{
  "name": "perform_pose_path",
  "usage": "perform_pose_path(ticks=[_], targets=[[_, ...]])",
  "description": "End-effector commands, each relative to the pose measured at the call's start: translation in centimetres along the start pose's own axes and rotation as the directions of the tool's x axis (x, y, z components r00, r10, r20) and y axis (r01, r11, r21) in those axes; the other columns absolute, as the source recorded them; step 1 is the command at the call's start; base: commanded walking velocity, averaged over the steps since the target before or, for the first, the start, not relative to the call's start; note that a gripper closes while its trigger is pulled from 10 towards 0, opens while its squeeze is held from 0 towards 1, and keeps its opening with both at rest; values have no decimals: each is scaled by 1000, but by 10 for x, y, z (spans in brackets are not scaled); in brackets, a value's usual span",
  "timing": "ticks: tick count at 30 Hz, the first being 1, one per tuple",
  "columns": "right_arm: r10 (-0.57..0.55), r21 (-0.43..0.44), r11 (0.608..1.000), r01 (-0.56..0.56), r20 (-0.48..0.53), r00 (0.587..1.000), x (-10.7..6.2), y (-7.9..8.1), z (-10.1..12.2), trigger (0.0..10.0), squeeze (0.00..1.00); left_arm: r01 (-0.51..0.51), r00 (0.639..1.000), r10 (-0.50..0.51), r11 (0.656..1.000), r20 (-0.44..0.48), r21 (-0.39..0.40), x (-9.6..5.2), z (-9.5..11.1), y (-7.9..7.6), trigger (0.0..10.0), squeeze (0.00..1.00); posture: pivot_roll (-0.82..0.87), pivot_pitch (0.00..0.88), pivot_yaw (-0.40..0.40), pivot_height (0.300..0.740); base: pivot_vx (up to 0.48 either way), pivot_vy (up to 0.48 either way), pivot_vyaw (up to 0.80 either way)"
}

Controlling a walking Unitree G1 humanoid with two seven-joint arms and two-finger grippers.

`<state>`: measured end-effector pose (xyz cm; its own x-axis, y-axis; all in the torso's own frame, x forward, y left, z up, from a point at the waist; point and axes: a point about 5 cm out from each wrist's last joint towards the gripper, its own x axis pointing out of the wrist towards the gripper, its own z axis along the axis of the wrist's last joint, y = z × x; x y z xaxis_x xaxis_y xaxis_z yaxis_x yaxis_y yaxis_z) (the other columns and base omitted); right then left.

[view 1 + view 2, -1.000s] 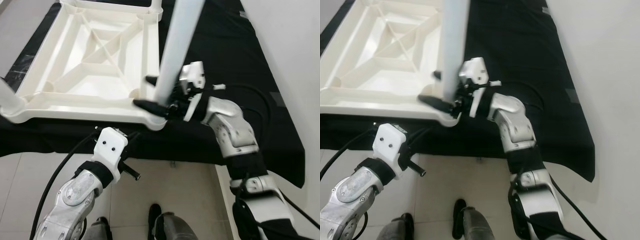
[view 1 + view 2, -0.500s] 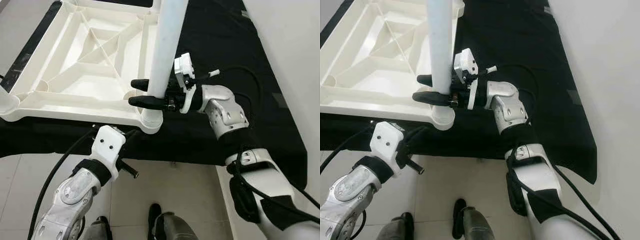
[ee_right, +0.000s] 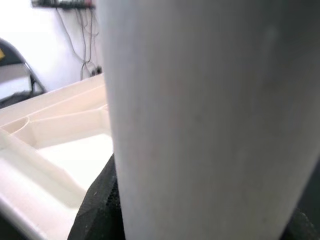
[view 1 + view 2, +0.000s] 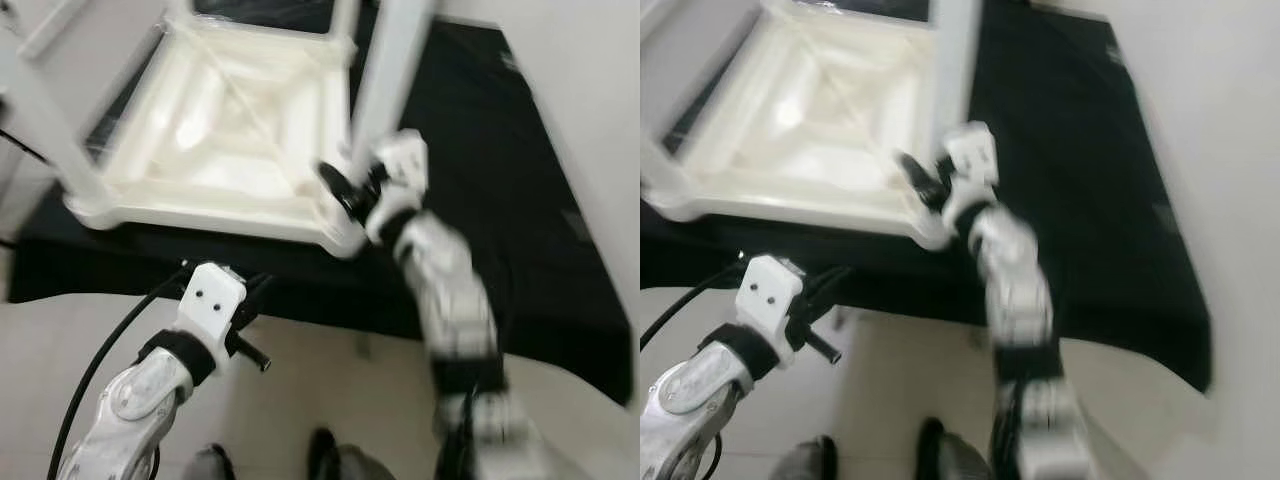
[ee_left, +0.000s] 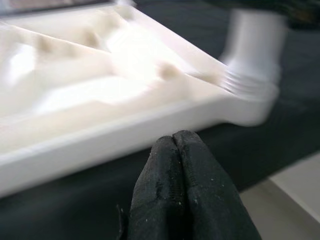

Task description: Building children table

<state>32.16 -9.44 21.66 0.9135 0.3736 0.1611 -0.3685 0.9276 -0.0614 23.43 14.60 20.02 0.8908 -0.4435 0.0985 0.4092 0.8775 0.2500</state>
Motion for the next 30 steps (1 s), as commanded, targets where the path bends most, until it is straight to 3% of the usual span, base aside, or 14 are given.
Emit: perform_pose_path(ticks=[1,6,7,9,10,16,17,18,19,22,23,25,29,30], targets=[[11,27,1000,-3,-295,955,-7,7,-57,0,0,26,1000,-26,1000,-4,-14,0,-1,-2,10000,0,58,308,-130,740,0,0,0],[49,36,999,-41,-263,963,17,17,-48,431,0,37,999,-37,999,-1,-16,2,0,-6,10000,0,83,308,-138,740,0,0,0],[62,36,998,-55,-249,967,22,20,-45,10000,0,39,999,-39,999,-1,-16,1,0,-7,10000,0,87,309,-138,740,0,0,0],[56,50,998,-46,-233,971,24,23,-41,10000,0,41,999,-42,999,-2,-15,1,0,-7,10000,0,86,307,-135,740,0,0,0],[76,66,996,-64,-211,974,26,25,-36,10000,1000,44,999,-44,999,-2,-14,2,0,-8,10000,0,86,303,-136,740,0,0,0],[204,159,969,-191,-72,976,32,27,-5,10000,1000,52,999,-52,999,6,-15,5,1,-9,10000,0,88,296,-138,740,0,0,0],[278,164,949,-269,-33,960,36,26,1,10000,278,53,999,-53,998,8,-15,6,1,-9,10000,0,88,292,-140,740,0,0,0],[278,164,949,-269,-33,960,36,26,1,10000,278,53,999,-53,998,8,-15,6,1,-9,10000,0,88,292,-140,740,0,0,0],[349,155,926,-345,2,937,38,24,7,10000,0,55,998,-54,998,9,-15,6,2,-9,10000,0,89,290,-141,740,0,0,0],[547,86,831,-550,55,835,43,13,22,10000,0,56,998,-56,998,17,-13,9,3,-11,10000,0,100,277,-150,740,0,0,0],[547,86,831,-550,55,835,43,13,22,10000,0,56,998,-56,998,17,-13,9,3,-11,10000,0,100,277,-150,740,0,0,0],[667,7,744,-668,58,743,45,9,28,10000,0,54,998,-54,999,21,-9,10,3,-11,10000,0,114,265,-153,740,0,0,0],[752,-24,659,-752,34,658,51,9,31,10000,0,49,998,-49,999,29,5,12,5,-10,10000,0,136,256,-160,740,0,0,0],[760,-25,650,-759,30,650,52,9,32,4588,0,48,998,-48,999,31,7,13,6,-10,10000,0,136,256,-160,740,0,0,0]])
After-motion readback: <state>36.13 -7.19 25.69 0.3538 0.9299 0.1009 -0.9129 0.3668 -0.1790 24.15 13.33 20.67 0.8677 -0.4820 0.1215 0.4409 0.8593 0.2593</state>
